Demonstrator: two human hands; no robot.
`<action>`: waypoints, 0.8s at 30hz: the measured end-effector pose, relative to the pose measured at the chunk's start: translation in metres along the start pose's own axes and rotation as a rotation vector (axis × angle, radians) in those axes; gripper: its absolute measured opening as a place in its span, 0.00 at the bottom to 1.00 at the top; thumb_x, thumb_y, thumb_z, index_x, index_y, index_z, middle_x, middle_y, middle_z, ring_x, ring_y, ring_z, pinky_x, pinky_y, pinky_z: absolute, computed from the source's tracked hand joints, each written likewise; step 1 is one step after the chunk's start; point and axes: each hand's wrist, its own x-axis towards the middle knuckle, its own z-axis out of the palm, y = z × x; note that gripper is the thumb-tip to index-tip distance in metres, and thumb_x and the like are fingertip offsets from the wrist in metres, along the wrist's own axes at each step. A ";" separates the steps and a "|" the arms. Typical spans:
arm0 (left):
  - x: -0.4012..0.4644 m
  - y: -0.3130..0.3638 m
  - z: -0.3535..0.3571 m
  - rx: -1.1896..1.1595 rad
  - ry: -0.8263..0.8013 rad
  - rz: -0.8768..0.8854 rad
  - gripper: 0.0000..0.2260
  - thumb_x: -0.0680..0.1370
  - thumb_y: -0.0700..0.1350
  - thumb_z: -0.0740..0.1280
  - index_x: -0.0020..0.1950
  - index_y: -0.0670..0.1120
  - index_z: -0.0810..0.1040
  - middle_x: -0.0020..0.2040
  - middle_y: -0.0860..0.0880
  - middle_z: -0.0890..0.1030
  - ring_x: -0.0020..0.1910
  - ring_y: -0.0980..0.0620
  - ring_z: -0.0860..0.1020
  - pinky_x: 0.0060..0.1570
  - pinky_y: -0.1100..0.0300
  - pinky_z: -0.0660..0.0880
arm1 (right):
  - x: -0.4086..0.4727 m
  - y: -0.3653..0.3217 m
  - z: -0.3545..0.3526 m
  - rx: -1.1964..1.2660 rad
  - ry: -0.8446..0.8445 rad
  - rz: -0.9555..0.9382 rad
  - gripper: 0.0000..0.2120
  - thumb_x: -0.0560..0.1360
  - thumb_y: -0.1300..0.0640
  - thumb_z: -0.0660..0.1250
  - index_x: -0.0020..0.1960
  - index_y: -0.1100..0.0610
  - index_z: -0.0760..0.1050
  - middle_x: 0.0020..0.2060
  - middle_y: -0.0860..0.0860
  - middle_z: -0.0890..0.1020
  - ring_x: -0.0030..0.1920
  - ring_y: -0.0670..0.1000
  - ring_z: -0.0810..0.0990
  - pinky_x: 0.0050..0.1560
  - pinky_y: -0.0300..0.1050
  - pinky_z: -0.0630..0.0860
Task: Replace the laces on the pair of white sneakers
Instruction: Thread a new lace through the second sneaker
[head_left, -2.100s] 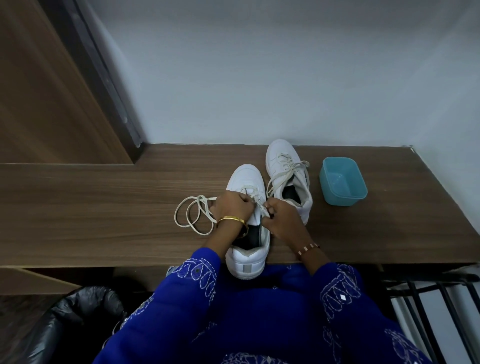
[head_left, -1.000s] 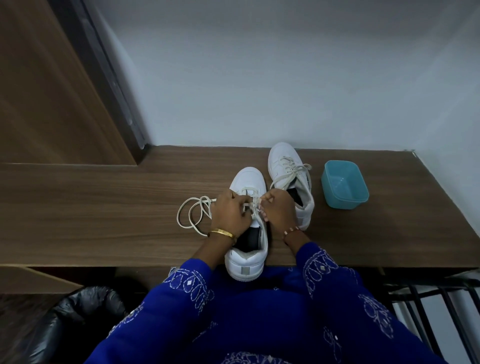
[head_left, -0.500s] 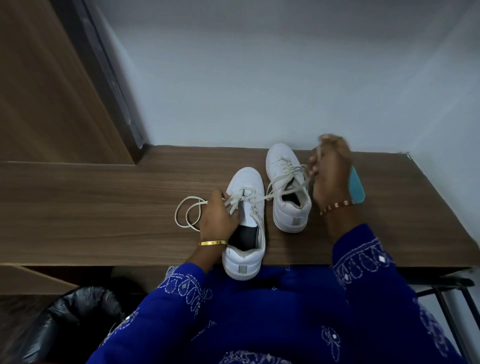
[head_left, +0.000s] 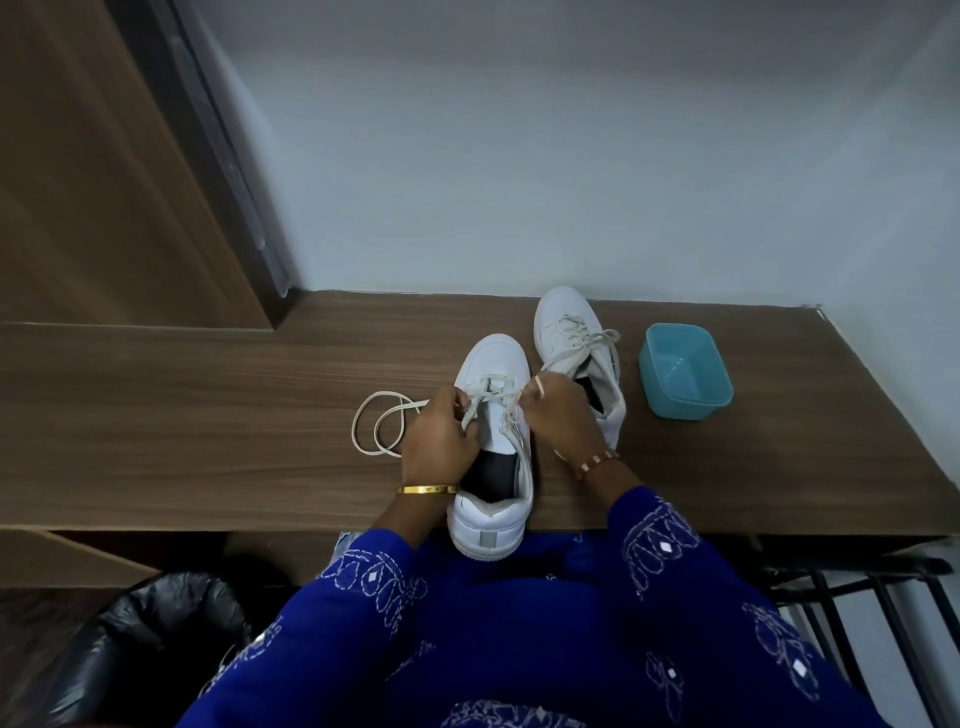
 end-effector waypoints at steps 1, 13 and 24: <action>0.000 0.000 0.000 0.002 0.007 0.007 0.06 0.73 0.41 0.65 0.49 0.43 0.73 0.43 0.46 0.80 0.44 0.44 0.77 0.38 0.59 0.66 | -0.001 -0.006 -0.011 0.130 0.015 0.021 0.10 0.75 0.63 0.59 0.35 0.61 0.71 0.30 0.51 0.72 0.35 0.51 0.71 0.32 0.39 0.65; -0.001 0.001 0.000 0.009 0.054 0.011 0.05 0.74 0.42 0.65 0.47 0.43 0.75 0.42 0.46 0.81 0.44 0.43 0.78 0.38 0.60 0.66 | -0.017 -0.030 -0.070 0.646 0.115 0.068 0.13 0.73 0.64 0.63 0.30 0.59 0.70 0.23 0.51 0.72 0.21 0.45 0.66 0.24 0.38 0.64; -0.008 -0.007 -0.002 0.019 0.088 0.115 0.07 0.74 0.44 0.64 0.47 0.42 0.78 0.39 0.45 0.82 0.37 0.43 0.80 0.36 0.60 0.68 | -0.016 0.009 0.023 -0.231 0.003 -0.004 0.17 0.78 0.56 0.57 0.64 0.61 0.65 0.51 0.59 0.81 0.54 0.59 0.78 0.52 0.52 0.75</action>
